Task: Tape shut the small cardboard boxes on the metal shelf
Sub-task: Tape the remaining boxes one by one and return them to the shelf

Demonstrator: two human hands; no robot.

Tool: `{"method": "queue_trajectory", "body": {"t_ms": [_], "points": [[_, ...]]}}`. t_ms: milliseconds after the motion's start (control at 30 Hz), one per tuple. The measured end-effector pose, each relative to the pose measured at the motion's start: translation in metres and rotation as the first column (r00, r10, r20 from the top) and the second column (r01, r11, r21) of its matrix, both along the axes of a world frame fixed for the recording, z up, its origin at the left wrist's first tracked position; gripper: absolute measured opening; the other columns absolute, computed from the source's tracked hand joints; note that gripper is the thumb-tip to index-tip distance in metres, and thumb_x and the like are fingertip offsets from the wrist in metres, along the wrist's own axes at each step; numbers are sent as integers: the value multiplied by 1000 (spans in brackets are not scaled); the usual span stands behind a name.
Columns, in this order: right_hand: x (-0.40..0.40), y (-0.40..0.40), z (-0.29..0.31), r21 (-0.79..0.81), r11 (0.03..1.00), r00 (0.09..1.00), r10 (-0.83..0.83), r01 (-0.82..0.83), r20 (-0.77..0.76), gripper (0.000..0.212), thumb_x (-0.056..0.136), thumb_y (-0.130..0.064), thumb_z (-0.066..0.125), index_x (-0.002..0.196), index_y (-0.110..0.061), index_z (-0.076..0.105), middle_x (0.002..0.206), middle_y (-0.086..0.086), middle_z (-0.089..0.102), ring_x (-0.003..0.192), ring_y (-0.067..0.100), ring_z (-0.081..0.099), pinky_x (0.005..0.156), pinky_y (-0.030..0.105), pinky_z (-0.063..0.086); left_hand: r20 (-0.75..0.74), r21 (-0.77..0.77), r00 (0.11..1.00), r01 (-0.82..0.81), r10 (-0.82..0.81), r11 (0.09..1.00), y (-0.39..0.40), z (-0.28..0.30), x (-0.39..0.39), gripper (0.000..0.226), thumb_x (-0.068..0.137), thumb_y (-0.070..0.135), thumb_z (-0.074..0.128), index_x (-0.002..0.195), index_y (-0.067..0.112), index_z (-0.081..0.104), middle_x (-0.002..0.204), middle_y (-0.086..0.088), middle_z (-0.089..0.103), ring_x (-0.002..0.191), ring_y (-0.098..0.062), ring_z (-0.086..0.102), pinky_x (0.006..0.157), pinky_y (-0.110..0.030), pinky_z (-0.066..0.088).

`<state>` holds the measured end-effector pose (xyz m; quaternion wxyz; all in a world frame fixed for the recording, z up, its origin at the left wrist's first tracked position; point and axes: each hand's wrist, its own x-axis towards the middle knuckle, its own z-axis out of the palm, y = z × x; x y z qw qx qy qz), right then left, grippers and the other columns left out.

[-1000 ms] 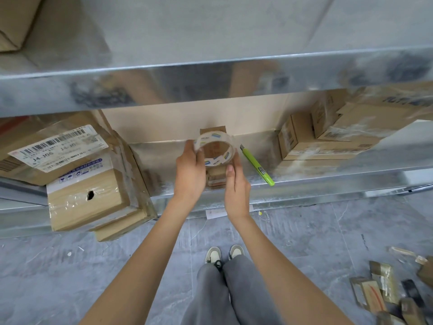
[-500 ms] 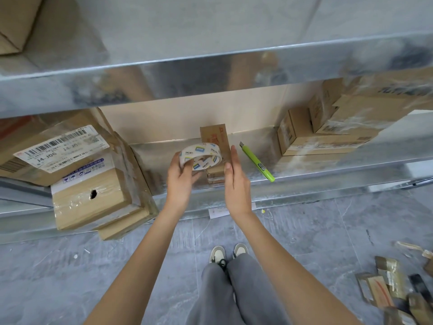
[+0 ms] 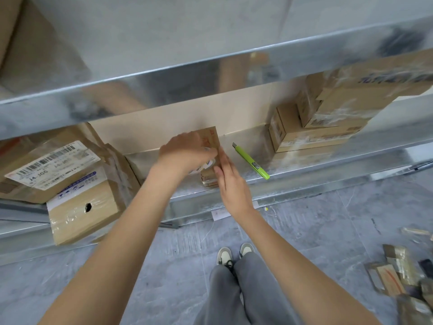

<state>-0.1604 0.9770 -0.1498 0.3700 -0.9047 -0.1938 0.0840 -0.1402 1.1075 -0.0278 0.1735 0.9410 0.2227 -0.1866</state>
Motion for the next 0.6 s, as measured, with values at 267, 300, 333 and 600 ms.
{"method": "queue_trajectory", "body": {"t_ms": [267, 300, 333, 600], "points": [[3, -1, 2, -258, 965, 993, 68, -42, 93, 59, 102, -47, 21, 155, -23, 10, 155, 2, 33, 108, 31, 61, 74, 42, 54, -559, -447, 826, -367, 65, 816, 27, 14, 9, 63, 50, 50, 77, 100, 15, 62, 113, -13, 60, 108, -35, 60, 98, -52, 48], [3, -1, 1, -267, 963, 993, 64, -36, 97, 59, 102, -47, 21, 155, -22, 11, 155, 2, 33, 106, 31, 62, 74, 42, 54, -574, -439, 813, -410, 102, 799, 27, 12, 12, 50, 66, 49, 72, 96, 11, 61, 112, -16, 59, 107, -36, 60, 100, -51, 48], [3, -1, 0, -275, 961, 993, 59, -30, 100, 59, 102, -47, 22, 155, -22, 11, 155, 2, 33, 104, 32, 62, 74, 41, 54, -581, -421, 799, -456, 153, 784, 26, 12, 13, 40, 80, 45, 64, 93, 8, 60, 109, -18, 59, 107, -36, 60, 100, -49, 49], [6, 5, 4, -255, 964, 956, 6, 72, 293, 61, 97, -46, 26, 143, -12, 45, 132, 13, 61, 72, 35, 69, 57, 38, 53, -568, -260, 812, -331, 134, 907, 25, 7, 22, 44, 82, 53, 56, 92, 10, 61, 98, -15, 62, 90, -33, 66, 89, -39, 54]]}}
